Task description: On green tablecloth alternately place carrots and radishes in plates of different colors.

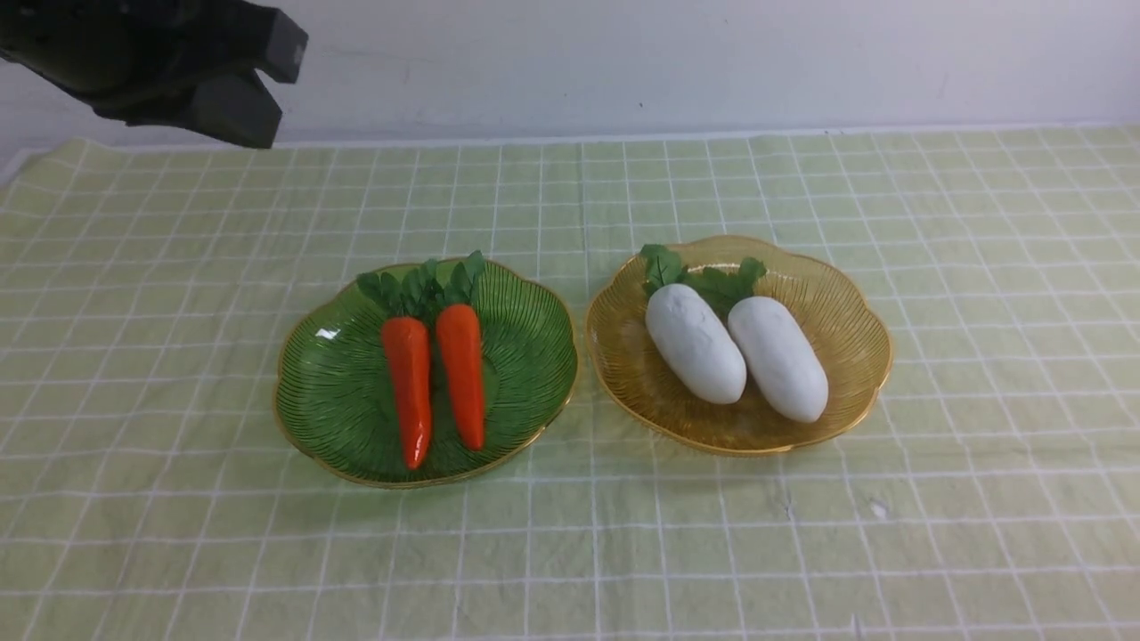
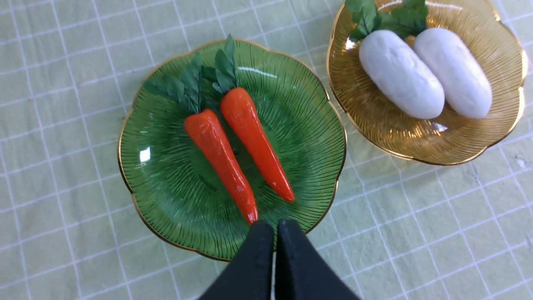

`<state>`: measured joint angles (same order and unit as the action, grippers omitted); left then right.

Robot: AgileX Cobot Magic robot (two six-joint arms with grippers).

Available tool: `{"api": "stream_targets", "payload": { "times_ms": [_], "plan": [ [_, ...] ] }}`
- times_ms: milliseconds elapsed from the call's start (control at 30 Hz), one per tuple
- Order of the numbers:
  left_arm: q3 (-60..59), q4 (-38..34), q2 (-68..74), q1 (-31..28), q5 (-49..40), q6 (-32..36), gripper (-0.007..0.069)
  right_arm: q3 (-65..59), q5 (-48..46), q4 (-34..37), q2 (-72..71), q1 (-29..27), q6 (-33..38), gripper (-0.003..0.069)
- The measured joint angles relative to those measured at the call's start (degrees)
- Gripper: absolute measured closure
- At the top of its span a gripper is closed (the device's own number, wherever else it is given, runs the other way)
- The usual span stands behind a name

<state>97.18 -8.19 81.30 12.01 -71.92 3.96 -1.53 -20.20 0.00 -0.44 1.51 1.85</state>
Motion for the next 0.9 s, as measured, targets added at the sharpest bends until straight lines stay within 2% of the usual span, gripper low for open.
{"api": "stream_targets", "payload": {
  "times_ms": [467,767,900],
  "plan": [
    [-2.07,-3.68,-8.77,0.07,-0.25,0.05,0.0632,0.00,0.00,0.00,0.00,0.00,0.00,0.0646],
    [-14.57,0.68,-22.76,0.07,-0.35,0.37,0.0632,0.00,0.00,0.00,0.00,0.00,0.00,0.0646],
    [-27.12,2.96,-33.43,0.07,-0.35,0.37,0.0632,0.00,0.00,0.00,0.00,0.00,0.00,0.0646]
  ]
}}
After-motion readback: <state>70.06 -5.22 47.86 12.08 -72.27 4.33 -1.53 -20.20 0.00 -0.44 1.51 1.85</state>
